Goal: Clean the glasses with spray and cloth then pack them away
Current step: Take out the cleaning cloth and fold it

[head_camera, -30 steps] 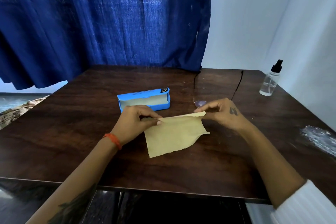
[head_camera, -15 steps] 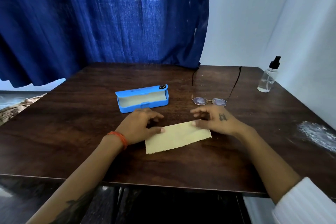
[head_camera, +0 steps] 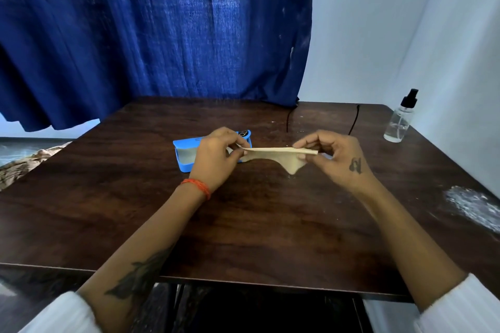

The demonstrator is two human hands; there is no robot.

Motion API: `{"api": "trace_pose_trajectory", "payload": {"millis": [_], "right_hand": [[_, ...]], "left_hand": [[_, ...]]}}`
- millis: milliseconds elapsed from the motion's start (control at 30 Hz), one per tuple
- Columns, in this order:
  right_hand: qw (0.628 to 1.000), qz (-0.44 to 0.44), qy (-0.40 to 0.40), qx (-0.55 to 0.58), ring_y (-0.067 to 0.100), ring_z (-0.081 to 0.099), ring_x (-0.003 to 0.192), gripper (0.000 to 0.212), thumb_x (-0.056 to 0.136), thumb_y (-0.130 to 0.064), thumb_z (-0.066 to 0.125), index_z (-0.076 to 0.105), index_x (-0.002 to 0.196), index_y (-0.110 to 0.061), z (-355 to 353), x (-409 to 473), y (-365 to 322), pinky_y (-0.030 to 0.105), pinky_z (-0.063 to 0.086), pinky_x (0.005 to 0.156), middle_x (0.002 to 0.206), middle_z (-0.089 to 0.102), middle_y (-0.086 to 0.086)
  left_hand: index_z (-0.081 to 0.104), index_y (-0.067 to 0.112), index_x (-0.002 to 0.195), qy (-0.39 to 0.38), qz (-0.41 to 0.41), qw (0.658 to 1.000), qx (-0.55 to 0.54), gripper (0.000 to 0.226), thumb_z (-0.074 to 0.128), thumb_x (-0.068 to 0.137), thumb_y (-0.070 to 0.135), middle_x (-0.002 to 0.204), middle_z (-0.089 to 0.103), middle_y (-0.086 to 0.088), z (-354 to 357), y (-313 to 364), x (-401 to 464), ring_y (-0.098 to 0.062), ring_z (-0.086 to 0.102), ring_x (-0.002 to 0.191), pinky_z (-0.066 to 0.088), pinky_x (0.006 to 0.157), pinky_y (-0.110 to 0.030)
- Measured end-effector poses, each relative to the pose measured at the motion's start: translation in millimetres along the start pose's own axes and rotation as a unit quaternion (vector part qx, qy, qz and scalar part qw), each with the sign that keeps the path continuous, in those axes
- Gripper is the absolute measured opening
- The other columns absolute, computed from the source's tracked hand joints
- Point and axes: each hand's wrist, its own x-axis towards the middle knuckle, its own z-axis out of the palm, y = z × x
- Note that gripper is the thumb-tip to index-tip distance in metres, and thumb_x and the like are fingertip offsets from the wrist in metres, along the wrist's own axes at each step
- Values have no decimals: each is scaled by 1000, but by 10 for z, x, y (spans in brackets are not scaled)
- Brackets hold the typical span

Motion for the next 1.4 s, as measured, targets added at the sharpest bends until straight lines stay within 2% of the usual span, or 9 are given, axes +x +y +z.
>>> {"api": "trace_pose_trajectory", "payload": {"millis": [200,433,567,733,833,933,1033,1133,1400], "right_hand": [[979,-20,-187,-81,9,69,75,50,69,15,58,74,92,-26,89,-280,-50,38,56,66,87,71,-20],[947,35,-306,-88,6,66,84,35,78,-2,60,74,91,-32,126,-265,-145,34,52,76,91,74,-9],[931,44,-355,-69,-4,58,90,28,88,-10,58,70,99,-31,155,-20,-245,15,46,80,93,64,-19],[941,54,-322,-84,-6,57,78,12,79,-20,70,69,86,-30,412,270,-227,9,43,66,85,68,-12],[941,59,-312,-114,5,61,86,12,76,-24,74,70,87,-25,557,304,-134,25,49,76,90,70,-4],[940,35,-308,-140,8,58,97,28,76,-24,73,68,104,-22,581,240,-69,24,45,84,106,68,-3],[970,-42,-192,-142,6,56,105,28,78,-14,71,69,105,-18,487,168,-72,19,41,91,112,67,-1],[983,-90,-95,-125,13,61,101,25,72,-4,75,73,95,-14,344,42,-51,30,45,94,103,71,1],[945,-135,-217,-203,15,65,97,20,80,-15,70,72,99,-13,368,-342,16,32,52,87,99,73,1]], "left_hand": [[73,12,79,-150,16,987,47,21,63,76,-6,89,70,-6,63,-193,-232,-17,64,84,51,81,-27],[74,14,81,-179,-21,984,15,38,49,74,-14,92,72,0,-17,-211,-321,-11,63,91,48,86,-19],[73,15,85,-157,-77,984,-23,38,48,76,-11,93,71,4,-28,-217,-347,-10,63,92,47,83,-11],[71,17,94,-128,-97,986,-54,26,55,83,0,96,69,9,-9,-196,-366,-8,62,96,46,91,-21],[69,18,99,-118,-100,985,-71,21,58,85,7,99,70,6,-14,-190,-369,-5,62,97,46,89,-18],[67,17,104,-112,-99,986,-77,22,62,84,9,104,70,2,-5,-193,-382,-6,62,97,48,87,-16],[66,19,104,-94,-65,992,-56,25,67,80,10,104,68,1,-23,-181,-391,-6,62,94,51,84,-18],[68,18,100,-80,16,996,-28,24,71,76,13,101,67,2,-28,-122,-435,-7,61,93,51,83,-22],[71,20,92,-181,108,972,100,51,69,63,62,94,68,2,-10,42,-619,-15,58,92,47,84,-28]]}}
